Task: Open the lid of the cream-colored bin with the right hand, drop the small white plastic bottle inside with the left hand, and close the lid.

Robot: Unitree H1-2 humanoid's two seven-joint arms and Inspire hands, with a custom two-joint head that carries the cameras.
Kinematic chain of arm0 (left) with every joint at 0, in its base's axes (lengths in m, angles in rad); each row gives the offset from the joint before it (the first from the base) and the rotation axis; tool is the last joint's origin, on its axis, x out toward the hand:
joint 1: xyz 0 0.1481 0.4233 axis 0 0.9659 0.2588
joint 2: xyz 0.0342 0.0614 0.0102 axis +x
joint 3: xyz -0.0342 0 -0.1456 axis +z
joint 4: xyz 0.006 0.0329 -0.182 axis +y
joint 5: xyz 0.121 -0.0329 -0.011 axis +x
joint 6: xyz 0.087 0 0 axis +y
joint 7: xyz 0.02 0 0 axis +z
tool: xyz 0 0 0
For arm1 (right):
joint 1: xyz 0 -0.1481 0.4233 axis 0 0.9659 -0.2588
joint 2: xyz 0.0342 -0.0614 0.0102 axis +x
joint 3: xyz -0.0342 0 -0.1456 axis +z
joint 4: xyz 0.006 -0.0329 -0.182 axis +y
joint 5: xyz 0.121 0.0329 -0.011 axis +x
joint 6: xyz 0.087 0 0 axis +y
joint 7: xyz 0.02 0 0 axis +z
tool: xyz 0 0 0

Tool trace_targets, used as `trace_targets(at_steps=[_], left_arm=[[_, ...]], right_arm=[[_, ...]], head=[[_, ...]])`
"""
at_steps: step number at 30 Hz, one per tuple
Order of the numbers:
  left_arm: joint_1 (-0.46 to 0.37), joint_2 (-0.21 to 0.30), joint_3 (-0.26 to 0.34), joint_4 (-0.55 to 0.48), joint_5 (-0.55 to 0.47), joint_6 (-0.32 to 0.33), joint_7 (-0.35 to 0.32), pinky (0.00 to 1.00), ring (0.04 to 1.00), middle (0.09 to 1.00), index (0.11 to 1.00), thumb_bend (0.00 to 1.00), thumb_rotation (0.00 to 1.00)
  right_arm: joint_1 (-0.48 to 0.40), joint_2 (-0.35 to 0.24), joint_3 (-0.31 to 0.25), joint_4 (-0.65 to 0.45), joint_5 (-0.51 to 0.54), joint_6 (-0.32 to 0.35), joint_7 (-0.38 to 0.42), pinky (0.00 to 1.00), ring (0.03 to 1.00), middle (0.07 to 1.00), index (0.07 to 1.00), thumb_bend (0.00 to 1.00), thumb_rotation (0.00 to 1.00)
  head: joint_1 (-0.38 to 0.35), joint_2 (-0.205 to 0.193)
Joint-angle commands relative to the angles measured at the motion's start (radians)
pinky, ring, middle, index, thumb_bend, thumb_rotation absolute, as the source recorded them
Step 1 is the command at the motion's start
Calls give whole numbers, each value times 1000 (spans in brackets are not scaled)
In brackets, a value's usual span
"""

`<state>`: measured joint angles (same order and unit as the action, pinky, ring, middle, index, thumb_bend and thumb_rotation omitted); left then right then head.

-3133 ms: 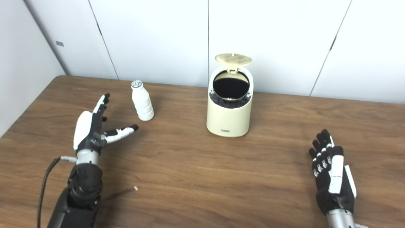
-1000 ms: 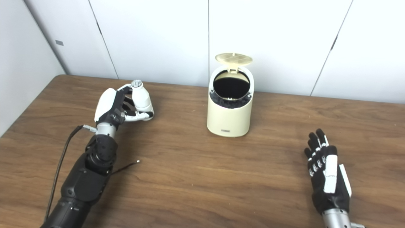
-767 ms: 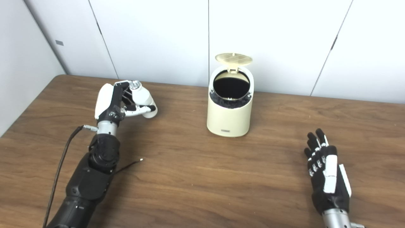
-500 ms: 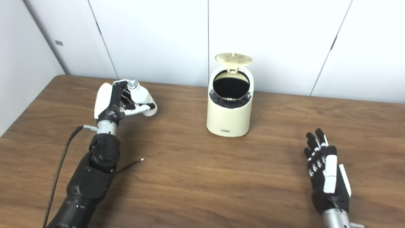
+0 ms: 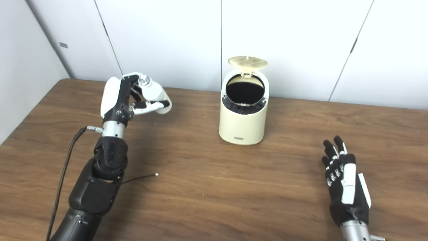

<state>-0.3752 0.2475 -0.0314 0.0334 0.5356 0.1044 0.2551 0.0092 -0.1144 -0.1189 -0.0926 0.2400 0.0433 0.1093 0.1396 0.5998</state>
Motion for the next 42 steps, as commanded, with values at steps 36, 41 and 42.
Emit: trace_targets(at_steps=[36, 41, 42], left_arm=[[-151, -177, -156, -218, 204, -53, -98, 365, 427, 523, 488, 475, 0], [-160, -193, -161, -151, 192, -86, -79, 358, 426, 528, 490, 475, 0], [-162, -194, -163, -136, 193, -95, -71, 355, 426, 529, 490, 474, 0]], right_arm=[[-8, 53, 49, -12, -83, 46, -59, 1000, 967, 918, 969, 614, 1000], [-11, 60, 50, -9, -84, 43, -65, 1000, 968, 917, 969, 618, 994], [-11, 61, 51, -9, -86, 43, -66, 1000, 969, 917, 970, 617, 994]], head=[[-133, -8], [-135, -7], [-137, -8]])
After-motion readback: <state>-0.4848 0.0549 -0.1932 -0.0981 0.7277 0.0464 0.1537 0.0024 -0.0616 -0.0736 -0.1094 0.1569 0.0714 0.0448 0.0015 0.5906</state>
